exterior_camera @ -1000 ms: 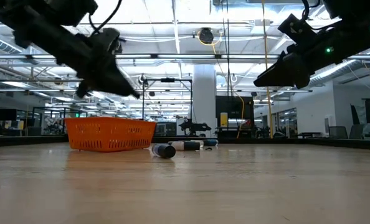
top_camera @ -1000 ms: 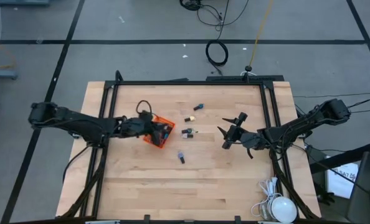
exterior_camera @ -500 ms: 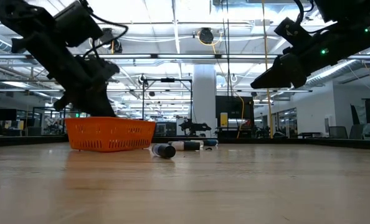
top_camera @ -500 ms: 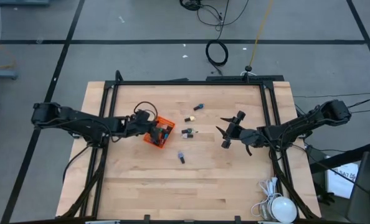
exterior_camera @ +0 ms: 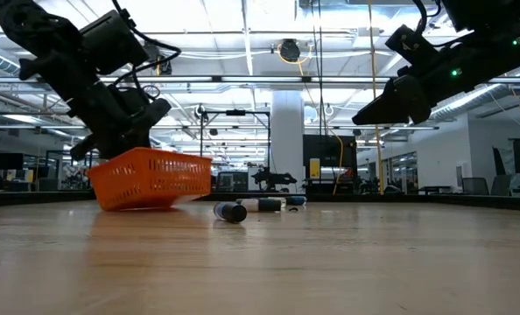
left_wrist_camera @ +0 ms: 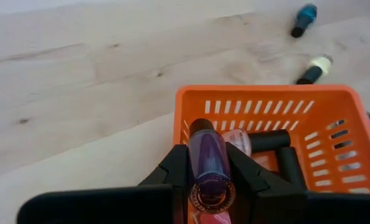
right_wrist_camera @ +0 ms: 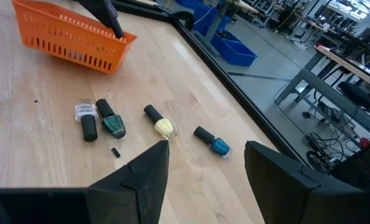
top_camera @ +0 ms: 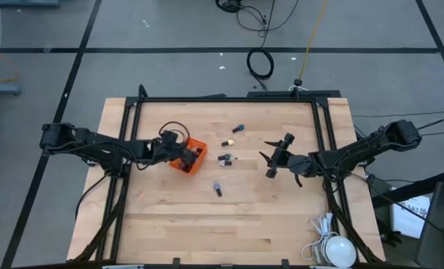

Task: Pick & Place Nail Polish
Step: Put the violet nail polish into the orange basket

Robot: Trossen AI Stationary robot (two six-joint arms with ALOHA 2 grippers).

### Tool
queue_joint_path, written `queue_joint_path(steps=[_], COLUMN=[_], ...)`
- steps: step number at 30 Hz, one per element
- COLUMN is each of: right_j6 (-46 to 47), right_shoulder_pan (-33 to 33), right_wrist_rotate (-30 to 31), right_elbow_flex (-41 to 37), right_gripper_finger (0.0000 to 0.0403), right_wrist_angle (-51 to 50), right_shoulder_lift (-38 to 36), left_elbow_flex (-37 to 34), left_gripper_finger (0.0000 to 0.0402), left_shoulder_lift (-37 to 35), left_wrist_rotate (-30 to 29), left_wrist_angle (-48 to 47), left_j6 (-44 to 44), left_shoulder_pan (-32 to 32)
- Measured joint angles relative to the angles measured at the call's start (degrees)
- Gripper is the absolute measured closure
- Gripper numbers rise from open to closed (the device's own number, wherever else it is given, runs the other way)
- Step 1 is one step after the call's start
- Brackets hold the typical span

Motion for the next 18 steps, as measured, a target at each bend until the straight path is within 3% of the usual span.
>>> queue_joint_path(steps=[9, 18], right_j6=[0.0, 0.0], right_shoulder_pan=[0.0, 0.0], right_wrist_rotate=[0.0, -0.1], right_elbow_flex=[0.0, 0.0], right_gripper_finger=[0.0206, 0.0206], right_wrist_angle=[0.0, 0.0], right_shoulder_lift=[0.0, 0.0], left_elbow_flex=[0.0, 0.0], left_gripper_finger=[0.0352, 0.0352], left_shoulder_lift=[0.0, 0.0], left_wrist_rotate=[-6.6, -9.1], left_wrist_angle=[-1.1, -3.4], left_j6=[-3.9, -8.1], left_shoulder_pan=[-1.8, -2.1])
